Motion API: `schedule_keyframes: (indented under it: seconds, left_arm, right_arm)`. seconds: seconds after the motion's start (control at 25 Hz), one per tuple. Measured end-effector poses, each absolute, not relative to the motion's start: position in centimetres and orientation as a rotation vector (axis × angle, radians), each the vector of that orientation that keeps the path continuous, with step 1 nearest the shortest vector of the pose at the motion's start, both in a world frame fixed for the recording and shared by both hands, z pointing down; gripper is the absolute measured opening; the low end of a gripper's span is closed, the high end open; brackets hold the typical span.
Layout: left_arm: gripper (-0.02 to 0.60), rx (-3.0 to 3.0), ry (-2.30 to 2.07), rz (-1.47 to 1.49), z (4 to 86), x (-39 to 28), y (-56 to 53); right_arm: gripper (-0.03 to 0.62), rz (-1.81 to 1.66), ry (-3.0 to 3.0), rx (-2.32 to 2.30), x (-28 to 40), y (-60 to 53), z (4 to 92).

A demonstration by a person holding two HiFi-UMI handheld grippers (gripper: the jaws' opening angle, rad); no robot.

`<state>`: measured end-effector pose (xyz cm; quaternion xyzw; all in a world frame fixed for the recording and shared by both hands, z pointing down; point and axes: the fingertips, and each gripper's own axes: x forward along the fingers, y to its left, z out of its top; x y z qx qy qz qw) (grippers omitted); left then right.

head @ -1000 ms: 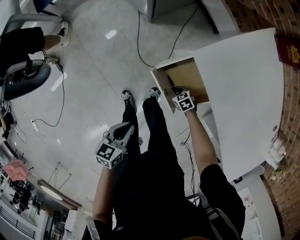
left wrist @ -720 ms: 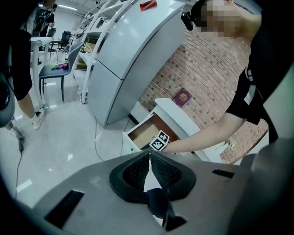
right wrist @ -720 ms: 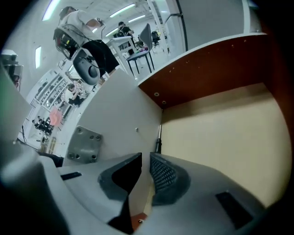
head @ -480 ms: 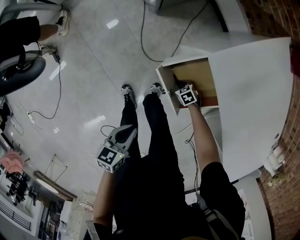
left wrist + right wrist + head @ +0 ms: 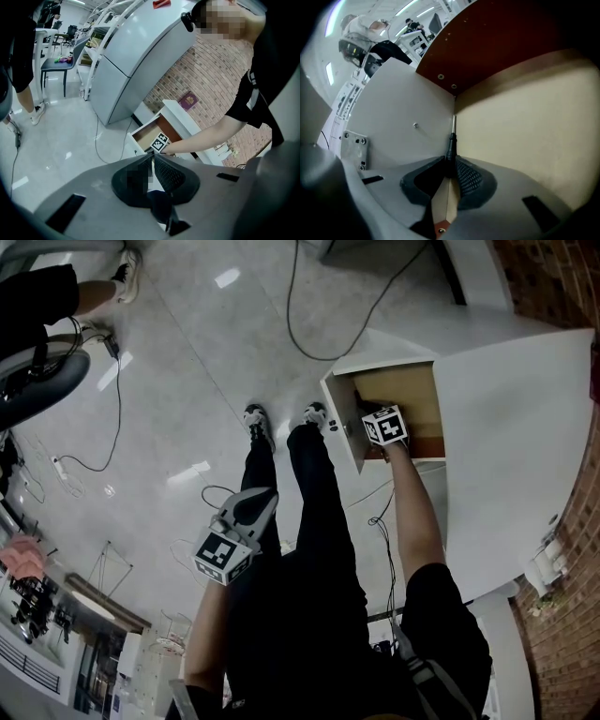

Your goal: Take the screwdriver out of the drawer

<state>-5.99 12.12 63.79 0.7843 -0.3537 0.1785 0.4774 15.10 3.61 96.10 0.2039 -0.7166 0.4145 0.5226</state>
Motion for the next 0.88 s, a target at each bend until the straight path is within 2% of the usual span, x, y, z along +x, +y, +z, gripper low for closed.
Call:
schedule_keyframes:
  seconds: [0.2,0.88]
  left_arm:
    - [0.026,1.913,-0.847,0.437,64.09,-5.83,12.11]
    - [0.026,1.954,-0.795,0.475,64.18,-6.21,11.43]
  right_arm:
    - [0.110,1.142,-1.700,0.432,15.23,3.75,96.12]
    - [0.117,1.083,-1.705,0.495,14.98,3.41,95.81]
